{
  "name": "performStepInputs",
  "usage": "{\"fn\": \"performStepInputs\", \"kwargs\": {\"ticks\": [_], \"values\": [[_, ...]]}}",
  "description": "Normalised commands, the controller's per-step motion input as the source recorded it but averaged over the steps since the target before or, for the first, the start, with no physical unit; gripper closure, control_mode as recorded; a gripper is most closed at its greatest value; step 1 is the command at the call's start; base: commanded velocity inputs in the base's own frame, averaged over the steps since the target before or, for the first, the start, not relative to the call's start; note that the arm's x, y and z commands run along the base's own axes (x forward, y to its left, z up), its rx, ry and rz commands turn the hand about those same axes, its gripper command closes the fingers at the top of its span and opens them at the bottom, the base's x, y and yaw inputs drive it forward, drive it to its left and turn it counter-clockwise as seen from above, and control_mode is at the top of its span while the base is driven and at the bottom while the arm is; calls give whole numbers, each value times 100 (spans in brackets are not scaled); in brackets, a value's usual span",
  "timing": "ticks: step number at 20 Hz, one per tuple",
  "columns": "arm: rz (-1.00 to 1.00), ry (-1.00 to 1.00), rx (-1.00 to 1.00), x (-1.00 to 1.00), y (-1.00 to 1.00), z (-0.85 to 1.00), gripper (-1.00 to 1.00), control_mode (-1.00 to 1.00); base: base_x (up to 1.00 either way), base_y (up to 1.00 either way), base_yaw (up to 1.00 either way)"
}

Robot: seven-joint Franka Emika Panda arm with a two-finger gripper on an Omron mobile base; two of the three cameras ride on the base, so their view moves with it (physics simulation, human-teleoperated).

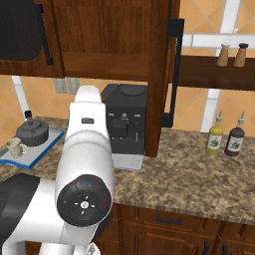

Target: Pick the kettle from the counter and place it on the tray. Then pick the mug from the cabinet and place it on the tray. Then close the cabinet doors.

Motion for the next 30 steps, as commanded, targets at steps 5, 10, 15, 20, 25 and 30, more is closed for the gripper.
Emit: {"fn": "performStepInputs", "kwargs": {"ticks": [5, 10, 15, 20, 25, 30], "values": [[0, 0, 6, -8, -100, -1, 100, -100, 0, 0, 0], [0, -2, 10, -11, -95, -2, 100, -100, 0, 0, 0], [0, -2, 11, -1, -87, -16, 100, -100, 0, 0, 0], [0, -9, 7, -7, -82, -26, 100, -100, 0, 0, 0], [0, -16, 5, -47, -99, -25, 100, -100, 0, 0, 0], [2, -18, 6, -20, -74, -32, 100, -100, 0, 0, 0]]}}
